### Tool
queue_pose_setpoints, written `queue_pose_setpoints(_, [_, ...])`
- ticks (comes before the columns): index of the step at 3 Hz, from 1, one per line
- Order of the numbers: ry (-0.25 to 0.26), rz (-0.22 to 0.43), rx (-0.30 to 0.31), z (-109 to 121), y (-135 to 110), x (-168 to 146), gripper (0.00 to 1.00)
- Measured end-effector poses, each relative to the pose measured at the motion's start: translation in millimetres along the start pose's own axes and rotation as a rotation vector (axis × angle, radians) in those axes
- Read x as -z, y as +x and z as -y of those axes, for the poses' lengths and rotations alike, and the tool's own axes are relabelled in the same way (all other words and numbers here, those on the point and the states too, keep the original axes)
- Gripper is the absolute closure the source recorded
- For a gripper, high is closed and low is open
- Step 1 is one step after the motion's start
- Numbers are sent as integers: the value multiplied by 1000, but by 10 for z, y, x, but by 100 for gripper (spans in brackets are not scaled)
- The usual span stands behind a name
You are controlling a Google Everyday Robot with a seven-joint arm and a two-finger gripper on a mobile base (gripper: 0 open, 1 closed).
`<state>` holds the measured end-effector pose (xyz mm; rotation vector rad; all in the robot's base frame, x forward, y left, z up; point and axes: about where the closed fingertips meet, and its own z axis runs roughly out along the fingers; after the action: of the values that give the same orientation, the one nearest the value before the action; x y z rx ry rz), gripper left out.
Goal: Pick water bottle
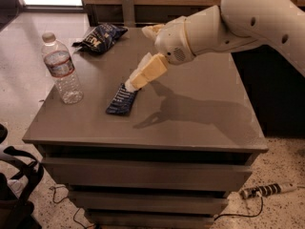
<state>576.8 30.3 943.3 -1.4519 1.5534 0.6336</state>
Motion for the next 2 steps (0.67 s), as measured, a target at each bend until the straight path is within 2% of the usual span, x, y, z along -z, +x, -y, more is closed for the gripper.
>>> queue_pose_setpoints(2, [-18,181,-14,101,-200,-578,0])
